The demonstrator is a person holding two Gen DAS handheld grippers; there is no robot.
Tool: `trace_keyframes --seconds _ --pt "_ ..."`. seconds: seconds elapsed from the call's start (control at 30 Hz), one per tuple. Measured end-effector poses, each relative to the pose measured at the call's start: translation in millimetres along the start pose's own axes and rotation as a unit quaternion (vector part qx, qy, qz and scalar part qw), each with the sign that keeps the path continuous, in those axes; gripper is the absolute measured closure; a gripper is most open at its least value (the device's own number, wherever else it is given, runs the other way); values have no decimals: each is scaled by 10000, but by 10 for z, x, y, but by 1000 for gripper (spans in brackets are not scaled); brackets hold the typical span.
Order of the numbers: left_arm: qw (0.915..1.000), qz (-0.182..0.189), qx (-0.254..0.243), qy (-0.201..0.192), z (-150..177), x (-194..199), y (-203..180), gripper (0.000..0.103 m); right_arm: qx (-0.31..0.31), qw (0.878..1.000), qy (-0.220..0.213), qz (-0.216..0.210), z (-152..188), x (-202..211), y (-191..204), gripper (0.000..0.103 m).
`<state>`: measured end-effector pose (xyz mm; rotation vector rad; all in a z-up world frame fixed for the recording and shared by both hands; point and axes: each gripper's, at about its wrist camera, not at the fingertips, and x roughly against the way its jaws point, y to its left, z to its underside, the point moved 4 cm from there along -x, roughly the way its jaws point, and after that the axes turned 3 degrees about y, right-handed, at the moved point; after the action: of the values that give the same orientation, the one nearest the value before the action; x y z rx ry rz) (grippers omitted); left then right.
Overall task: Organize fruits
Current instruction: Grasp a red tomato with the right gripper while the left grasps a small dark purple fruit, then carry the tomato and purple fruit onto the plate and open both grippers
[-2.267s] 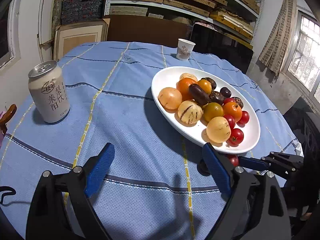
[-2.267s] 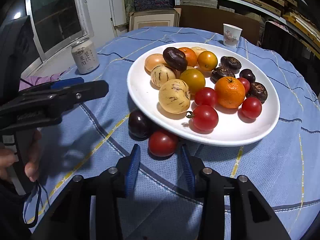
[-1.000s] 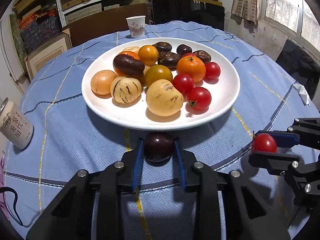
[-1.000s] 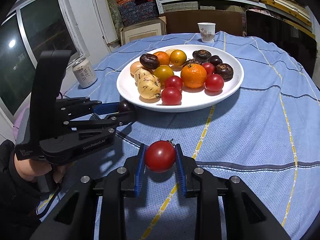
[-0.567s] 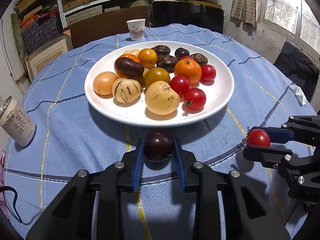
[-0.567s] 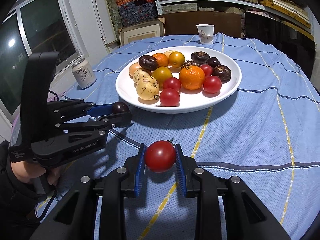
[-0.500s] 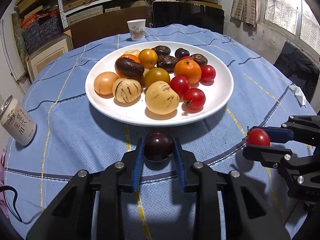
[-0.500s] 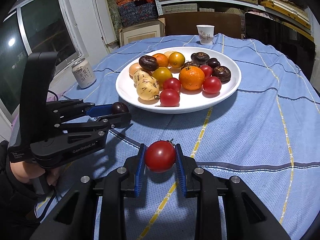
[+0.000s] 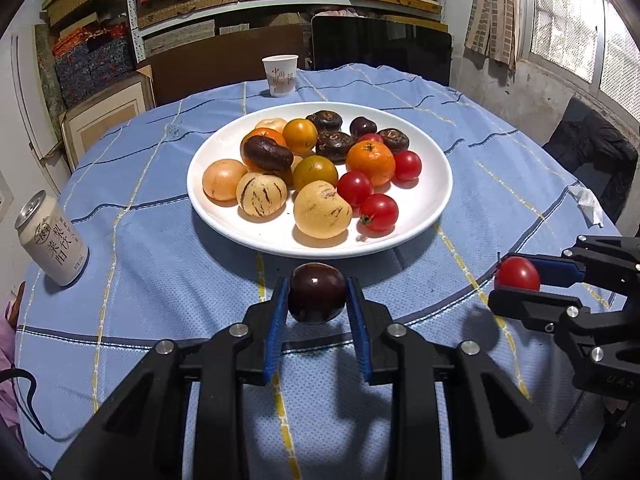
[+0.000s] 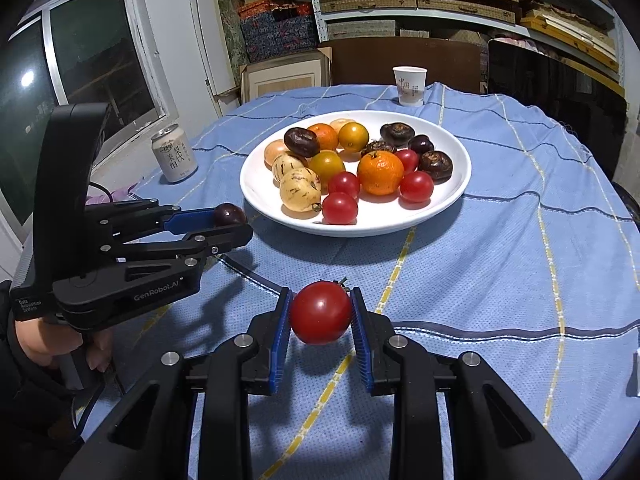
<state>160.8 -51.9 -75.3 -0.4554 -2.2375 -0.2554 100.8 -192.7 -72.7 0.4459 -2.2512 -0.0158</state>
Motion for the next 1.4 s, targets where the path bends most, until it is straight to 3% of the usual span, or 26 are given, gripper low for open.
trace_keyframes --seconds 0.3,0.57,0.8,1.0,1.03,1.07,1.1,1.17,1.27,1.33,1.4 --pt "9994 65 127 -301 -212 288 16 74 52 9996 -247 103 -142 221 -72 74" --pt "9980 -13 119 -629 -785 419 72 74 213 9975 -666 123 -714 396 -218 74" --pt "9985 99 271 -467 -1148 54 125 74 57 9976 -685 54 -1316 100 -459 74" --pt "9991 246 302 -190 -1245 -384 156 74 132 9983 -558 -117 -1648 -436 -598 73" --pt "9990 277 308 -151 -1245 -436 168 72 132 9985 -489 -184 -1676 -542 -618 64" --pt "9989 320 323 -122 -1247 -484 184 62 111 9987 -429 -232 -1695 -623 -643 58" --pt "9988 300 363 -156 -1251 -505 211 46 105 9988 -411 -239 -1694 -656 -641 57" --pt "9983 278 432 -291 -1257 -481 247 34 67 9989 -395 -241 -1706 -711 -663 55" --pt "9979 251 468 -377 -1245 -388 269 32 -64 9985 -450 -294 -1679 -642 -686 55" --pt "9976 213 512 -410 -1196 -281 288 25 -145 9982 -484 -308 -1616 -521 -683 55" --pt "9971 143 528 -524 -1108 -106 294 8 -155 9982 -517 -246 -1502 -331 -644 52"
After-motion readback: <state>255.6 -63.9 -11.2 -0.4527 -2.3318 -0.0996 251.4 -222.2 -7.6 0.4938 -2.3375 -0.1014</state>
